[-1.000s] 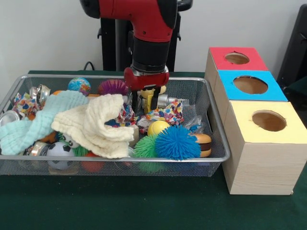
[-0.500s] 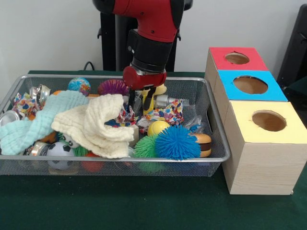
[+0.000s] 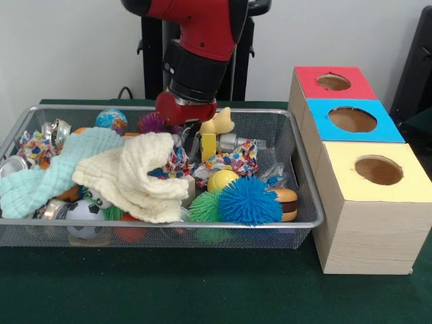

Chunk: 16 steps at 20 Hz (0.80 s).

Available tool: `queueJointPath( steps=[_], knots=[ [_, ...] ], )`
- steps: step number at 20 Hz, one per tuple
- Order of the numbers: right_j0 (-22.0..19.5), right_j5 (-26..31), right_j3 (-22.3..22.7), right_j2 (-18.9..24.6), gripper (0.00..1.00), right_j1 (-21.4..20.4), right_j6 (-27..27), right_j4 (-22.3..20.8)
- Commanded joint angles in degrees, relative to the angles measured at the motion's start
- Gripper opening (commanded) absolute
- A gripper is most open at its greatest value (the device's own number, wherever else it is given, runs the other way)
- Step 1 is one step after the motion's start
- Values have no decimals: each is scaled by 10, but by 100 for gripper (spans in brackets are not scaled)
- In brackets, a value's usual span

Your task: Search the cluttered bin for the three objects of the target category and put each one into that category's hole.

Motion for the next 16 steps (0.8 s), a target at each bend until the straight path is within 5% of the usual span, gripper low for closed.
queueJointPath(
  steps=[1, 7, 16],
  knots=[
    [-58, 63, -5, 36, 100, 36, 59, 36],
    [-88, 30, 27, 54, 100, 53, 83, 64],
    [-145, -36, 118, 77, 100, 51, 186, 199]
  ],
)
